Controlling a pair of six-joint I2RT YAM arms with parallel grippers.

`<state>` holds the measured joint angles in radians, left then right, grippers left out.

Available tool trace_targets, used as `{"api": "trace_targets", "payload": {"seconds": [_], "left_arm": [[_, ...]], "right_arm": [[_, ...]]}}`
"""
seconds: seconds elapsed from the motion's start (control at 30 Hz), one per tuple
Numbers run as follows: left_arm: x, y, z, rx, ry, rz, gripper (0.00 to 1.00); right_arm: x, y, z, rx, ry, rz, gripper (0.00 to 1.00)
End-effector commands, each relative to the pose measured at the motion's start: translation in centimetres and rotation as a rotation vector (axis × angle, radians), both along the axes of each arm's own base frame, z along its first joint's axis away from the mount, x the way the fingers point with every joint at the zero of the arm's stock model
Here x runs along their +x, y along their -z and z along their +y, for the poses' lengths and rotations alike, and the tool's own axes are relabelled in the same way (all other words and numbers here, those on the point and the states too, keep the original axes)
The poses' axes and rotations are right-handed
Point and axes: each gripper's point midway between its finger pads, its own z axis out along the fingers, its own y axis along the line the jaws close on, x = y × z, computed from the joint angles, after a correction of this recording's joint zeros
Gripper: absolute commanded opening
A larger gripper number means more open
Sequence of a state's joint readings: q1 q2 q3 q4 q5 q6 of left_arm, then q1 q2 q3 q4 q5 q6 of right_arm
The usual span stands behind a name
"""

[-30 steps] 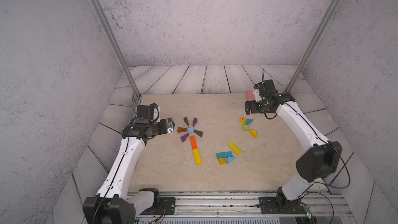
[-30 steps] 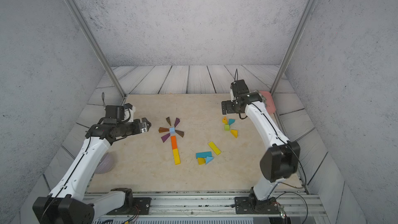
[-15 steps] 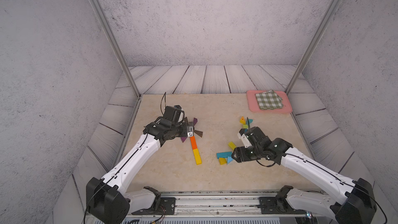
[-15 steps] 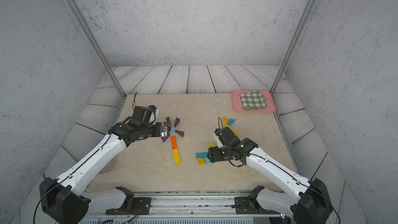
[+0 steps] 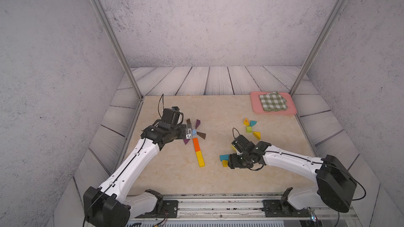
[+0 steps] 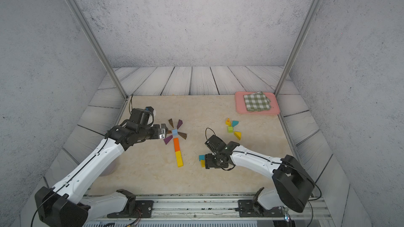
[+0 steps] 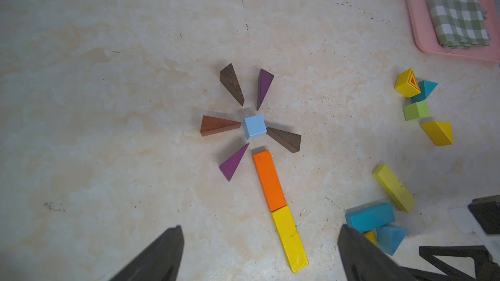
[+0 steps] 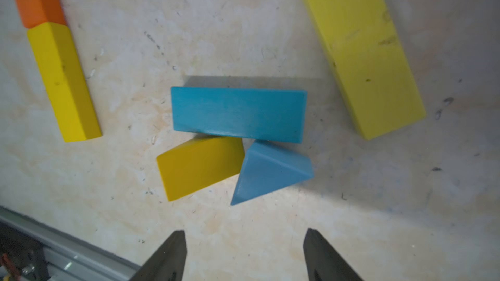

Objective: Assemble a small pinwheel with building blocks
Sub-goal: Pick up the building block from the center of the board.

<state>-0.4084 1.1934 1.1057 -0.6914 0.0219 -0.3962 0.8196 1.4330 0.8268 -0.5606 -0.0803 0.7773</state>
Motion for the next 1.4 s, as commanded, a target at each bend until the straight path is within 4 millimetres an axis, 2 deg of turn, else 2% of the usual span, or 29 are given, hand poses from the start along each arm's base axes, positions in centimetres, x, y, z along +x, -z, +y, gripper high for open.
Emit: {"api": "trace_targets", "payload": {"seconds": [0.0, 0.03, 0.17, 0.37, 0.7, 1.1, 1.23, 1.3, 1.37], "left_arm": [[-0.6, 0.7, 1.1, 0.036, -0.002, 0.014, 0.96], [-0.6, 0.7, 1.4, 0.036, -0.007, 0.014, 0.96], [-0.8, 0.8, 2.1, 0.028, -0.021, 0.01, 0.96], [-0.6, 0.7, 2.4, -0.009, -0.023, 0.013, 0.96], [-0.6, 1.0, 2.6, -0.022, -0.031, 0.02, 0.96], [-0.7, 1.1, 3.0, -0.013, -0.039, 0.027, 0.96], [-0.8, 1.0, 3.2, -0.011, -0.039, 0.026, 0.96], [-0.9, 0.8, 3.3, -0.012, -0.039, 0.024, 0.96], [-1.0, 0.6, 3.4, -0.011, -0.034, 0.023, 0.96]], "right_arm": [[1.6, 0.7, -0.4, -0.056, 0.112, -0.024, 0.69], [1.7, 1.0, -0.4, -0.059, 0.13, -0.02, 0.65], [2.8, 1.5, 0.0, -0.067, 0.178, -0.036, 0.63], [3.7, 2.3, 0.7, -0.098, 0.168, -0.028, 0.58], [2.8, 2.1, -0.3, -0.186, 0.114, -0.044, 0.55], [2.3, 3.7, 0.7, -0.19, 0.074, -0.016, 0.45], [2.8, 3.8, 0.6, -0.212, 0.076, -0.03, 0.45], [3.0, 3.8, 0.8, -0.219, 0.073, -0.029, 0.49], [3.2, 3.9, 0.9, -0.228, 0.073, -0.026, 0.5]]}}
